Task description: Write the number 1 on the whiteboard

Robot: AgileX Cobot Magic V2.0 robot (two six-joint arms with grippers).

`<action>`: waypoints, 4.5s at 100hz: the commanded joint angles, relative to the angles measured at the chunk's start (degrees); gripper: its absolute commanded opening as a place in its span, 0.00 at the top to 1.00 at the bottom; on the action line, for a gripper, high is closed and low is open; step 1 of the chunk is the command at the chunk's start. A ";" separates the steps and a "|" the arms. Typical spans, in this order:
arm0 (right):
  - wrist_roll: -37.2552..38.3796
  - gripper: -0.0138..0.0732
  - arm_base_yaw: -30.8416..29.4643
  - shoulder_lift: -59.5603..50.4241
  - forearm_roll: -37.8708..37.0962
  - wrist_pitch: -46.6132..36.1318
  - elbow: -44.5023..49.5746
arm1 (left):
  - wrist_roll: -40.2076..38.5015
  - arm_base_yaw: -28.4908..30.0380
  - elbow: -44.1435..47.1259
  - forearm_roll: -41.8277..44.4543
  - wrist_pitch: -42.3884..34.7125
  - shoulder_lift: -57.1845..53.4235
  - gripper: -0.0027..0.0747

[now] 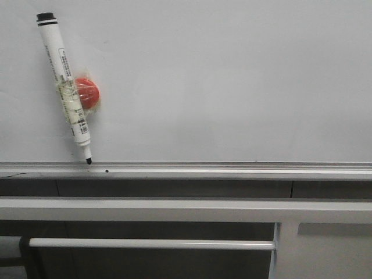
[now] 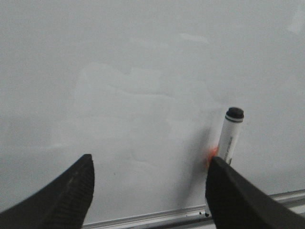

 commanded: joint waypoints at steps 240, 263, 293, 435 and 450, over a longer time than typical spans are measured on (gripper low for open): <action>-0.58 0.91 0.00 1.32 0.76 -4.14 -1.76 | -16.52 -25.83 -1.11 -6.27 -77.71 65.09 0.37; -0.58 0.91 0.00 1.32 0.76 -4.14 -1.76 | -16.52 -25.83 -2.02 -5.77 -77.71 65.09 0.40; -0.58 0.91 0.00 1.32 0.76 -4.24 -1.76 | -16.79 -25.83 -2.02 -5.77 -77.71 65.09 0.86; -46.93 0.91 0.00 28.63 36.24 21.85 -14.02 | -3.75 -25.83 -8.53 28.80 -28.32 55.31 0.99; -50.59 0.91 0.00 31.11 39.89 21.96 -14.70 | 1.13 -25.83 -16.74 31.47 -4.53 47.68 0.99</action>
